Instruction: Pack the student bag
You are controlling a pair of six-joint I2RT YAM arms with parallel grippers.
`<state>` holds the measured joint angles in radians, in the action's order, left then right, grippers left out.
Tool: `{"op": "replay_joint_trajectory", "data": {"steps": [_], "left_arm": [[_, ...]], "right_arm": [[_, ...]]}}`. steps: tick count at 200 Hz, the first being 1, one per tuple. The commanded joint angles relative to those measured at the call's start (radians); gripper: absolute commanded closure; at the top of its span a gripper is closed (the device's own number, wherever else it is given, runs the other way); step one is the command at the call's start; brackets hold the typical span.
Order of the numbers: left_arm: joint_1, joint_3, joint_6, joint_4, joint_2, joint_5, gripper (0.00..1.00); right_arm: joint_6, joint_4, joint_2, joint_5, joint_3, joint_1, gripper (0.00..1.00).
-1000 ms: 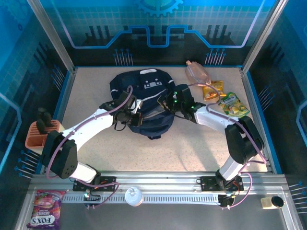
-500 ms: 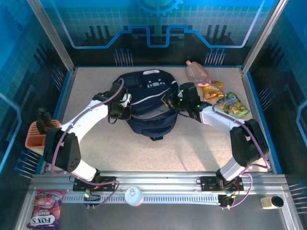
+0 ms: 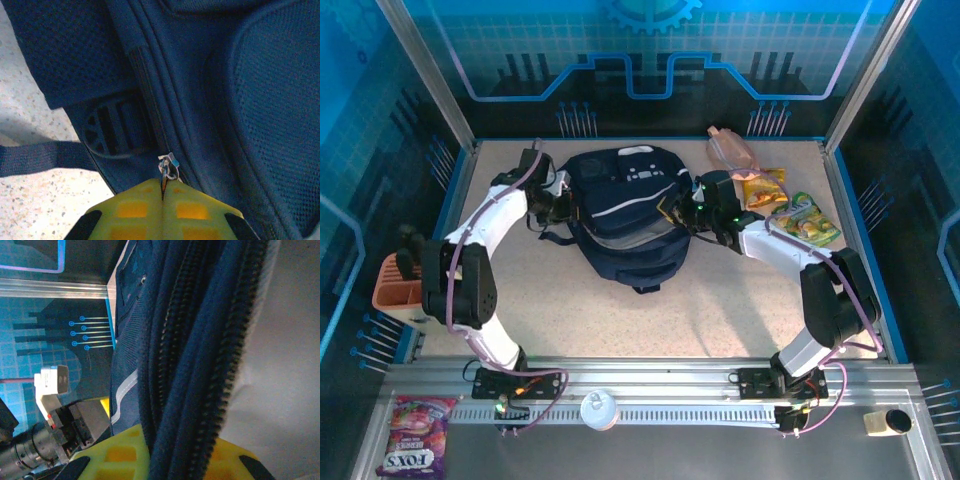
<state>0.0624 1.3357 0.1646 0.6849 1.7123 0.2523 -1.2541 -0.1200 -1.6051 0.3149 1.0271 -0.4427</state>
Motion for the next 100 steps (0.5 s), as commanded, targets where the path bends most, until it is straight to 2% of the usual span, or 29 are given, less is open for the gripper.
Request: {"op": "replay_joint_trajectory", "data": {"steps": [1, 20, 72, 86, 100], "left_arm": [[-0.036, 0.042, 0.046, -0.085, 0.027, -0.025, 1.0], [-0.036, 0.015, 0.08, -0.138, 0.018, -0.032, 0.93], [-0.048, -0.111, 0.164, -0.226, -0.167, -0.14, 0.55], [-0.053, -0.138, 0.181, -0.228, -0.225, -0.157, 0.45], [-0.059, -0.159, 0.192, -0.225, -0.278, -0.164, 0.36]], "right_arm": [[0.065, -0.008, -0.009, 0.052, 0.037, 0.018, 0.88], [0.074, -0.012, -0.03, 0.082, 0.047, 0.007, 0.88], [0.154, 0.063, -0.122, 0.157, 0.157, -0.067, 0.83], [0.202, 0.121, -0.129, 0.129, 0.181, -0.076, 0.77], [0.269, 0.225, -0.113, 0.071, 0.2, -0.076, 0.63]]}}
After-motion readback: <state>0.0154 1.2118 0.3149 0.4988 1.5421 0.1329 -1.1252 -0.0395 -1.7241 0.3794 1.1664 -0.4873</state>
